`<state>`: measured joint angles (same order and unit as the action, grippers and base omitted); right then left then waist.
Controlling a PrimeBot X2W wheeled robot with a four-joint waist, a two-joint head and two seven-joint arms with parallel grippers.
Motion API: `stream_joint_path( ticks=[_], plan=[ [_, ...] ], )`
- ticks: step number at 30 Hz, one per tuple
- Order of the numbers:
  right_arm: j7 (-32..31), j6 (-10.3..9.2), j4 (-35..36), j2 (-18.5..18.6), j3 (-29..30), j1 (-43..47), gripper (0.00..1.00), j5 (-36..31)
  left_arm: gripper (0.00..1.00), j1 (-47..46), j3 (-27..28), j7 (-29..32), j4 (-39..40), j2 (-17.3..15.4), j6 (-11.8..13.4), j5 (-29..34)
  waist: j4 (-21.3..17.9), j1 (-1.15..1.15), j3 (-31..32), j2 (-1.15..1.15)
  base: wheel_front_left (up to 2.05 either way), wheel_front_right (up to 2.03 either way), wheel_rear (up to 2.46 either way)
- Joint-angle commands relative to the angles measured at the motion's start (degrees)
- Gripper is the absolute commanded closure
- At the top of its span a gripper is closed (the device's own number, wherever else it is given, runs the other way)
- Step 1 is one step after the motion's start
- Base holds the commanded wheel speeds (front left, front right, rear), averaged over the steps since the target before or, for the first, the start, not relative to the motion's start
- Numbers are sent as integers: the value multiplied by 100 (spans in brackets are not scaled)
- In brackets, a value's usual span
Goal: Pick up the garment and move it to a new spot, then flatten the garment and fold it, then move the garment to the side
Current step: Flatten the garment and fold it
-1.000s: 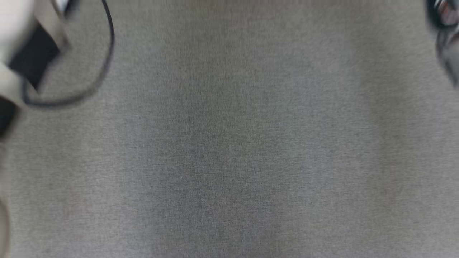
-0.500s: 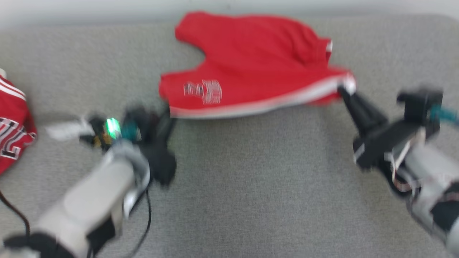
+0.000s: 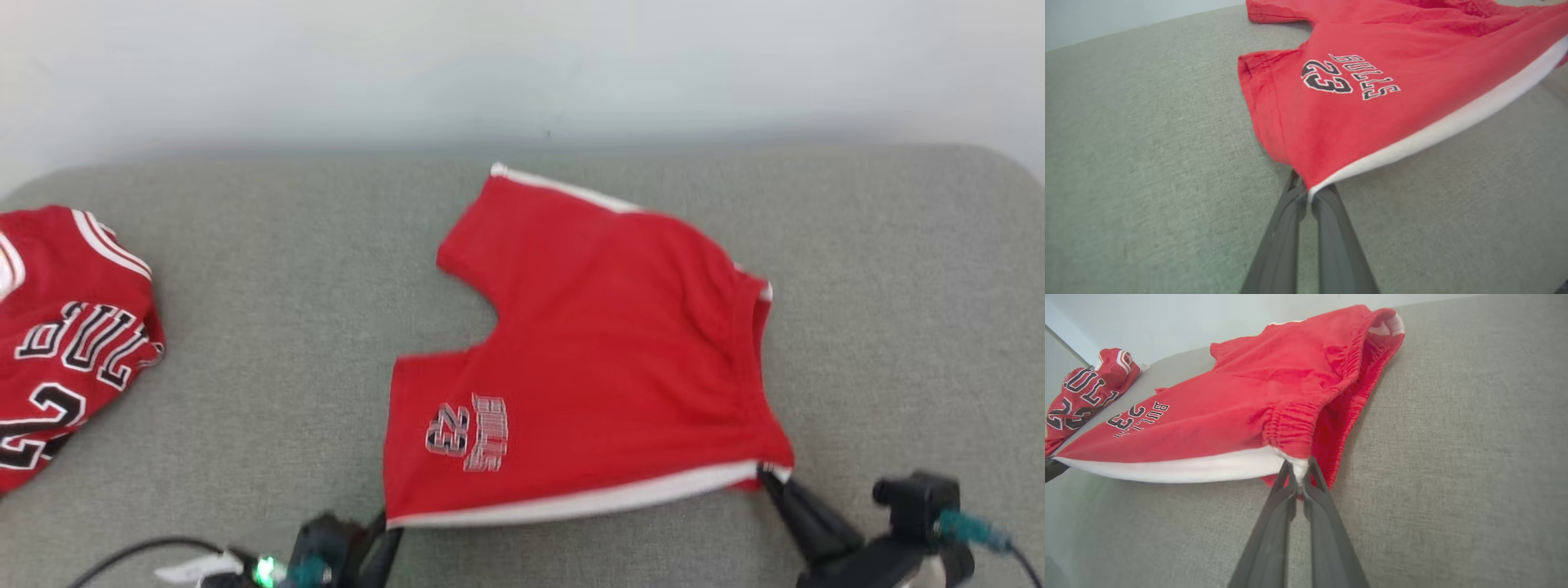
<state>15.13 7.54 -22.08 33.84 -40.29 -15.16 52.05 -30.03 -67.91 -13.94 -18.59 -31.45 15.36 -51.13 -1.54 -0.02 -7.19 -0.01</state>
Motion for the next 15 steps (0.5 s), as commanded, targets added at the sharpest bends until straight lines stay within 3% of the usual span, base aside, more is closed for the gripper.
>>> stream_joint_path(
  ticks=[1,6,15],
  plan=[
    [4,-11,33,-80,112,253,100,-120,100,246,18,-35,105,-63,98,-71,72,2,252,1,0,0,0],
    [-12,-11,227,-308,463,1097,100,-454,100,939,185,-110,526,-253,494,-102,80,2,400,1,0,0,0],
    [-253,-11,558,-546,871,1586,100,-699,100,1226,394,-128,841,-425,646,69,68,2,352,1,0,0,0]
  ],
)
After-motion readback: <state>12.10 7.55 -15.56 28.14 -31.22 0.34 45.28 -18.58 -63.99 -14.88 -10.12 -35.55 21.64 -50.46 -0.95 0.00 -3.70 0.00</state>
